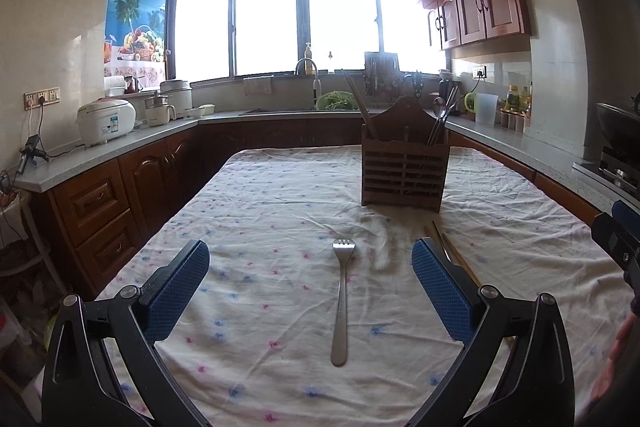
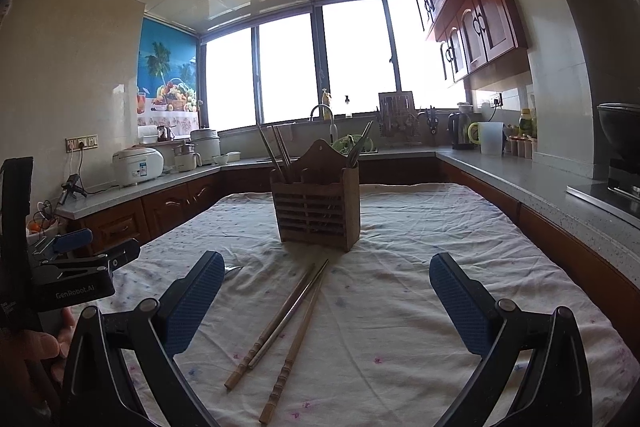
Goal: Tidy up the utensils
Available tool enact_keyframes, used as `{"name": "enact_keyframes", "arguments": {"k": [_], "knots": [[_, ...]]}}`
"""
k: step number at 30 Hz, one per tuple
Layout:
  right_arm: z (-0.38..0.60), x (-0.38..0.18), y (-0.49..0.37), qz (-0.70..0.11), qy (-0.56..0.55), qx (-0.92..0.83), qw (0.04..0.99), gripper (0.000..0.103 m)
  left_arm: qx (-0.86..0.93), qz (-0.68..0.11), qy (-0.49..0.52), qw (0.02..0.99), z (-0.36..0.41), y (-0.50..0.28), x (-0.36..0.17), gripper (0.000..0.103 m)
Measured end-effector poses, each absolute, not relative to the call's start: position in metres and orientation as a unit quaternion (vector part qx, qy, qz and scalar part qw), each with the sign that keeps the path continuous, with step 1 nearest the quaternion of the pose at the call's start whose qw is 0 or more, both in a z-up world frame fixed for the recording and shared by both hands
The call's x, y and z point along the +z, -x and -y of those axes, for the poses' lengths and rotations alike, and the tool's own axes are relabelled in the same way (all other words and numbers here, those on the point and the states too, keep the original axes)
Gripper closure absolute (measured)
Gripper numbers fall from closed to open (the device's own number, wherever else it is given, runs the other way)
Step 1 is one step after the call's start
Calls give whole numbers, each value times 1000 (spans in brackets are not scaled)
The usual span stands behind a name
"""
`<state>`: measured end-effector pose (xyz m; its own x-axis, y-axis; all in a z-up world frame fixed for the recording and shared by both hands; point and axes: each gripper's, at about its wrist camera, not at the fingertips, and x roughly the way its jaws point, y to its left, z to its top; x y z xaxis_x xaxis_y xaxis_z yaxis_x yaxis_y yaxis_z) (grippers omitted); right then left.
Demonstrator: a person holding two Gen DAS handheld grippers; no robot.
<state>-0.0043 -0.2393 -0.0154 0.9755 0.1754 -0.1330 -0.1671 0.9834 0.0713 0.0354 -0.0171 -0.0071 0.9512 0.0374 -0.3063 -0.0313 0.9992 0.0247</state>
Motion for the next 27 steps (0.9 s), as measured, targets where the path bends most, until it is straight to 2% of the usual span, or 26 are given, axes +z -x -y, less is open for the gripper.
{"name": "enact_keyframes", "arguments": {"k": [27], "knots": [[236,-15,11,-61,-29,93,993,0,18,-146,-7,989,17,-29,1,0]]}}
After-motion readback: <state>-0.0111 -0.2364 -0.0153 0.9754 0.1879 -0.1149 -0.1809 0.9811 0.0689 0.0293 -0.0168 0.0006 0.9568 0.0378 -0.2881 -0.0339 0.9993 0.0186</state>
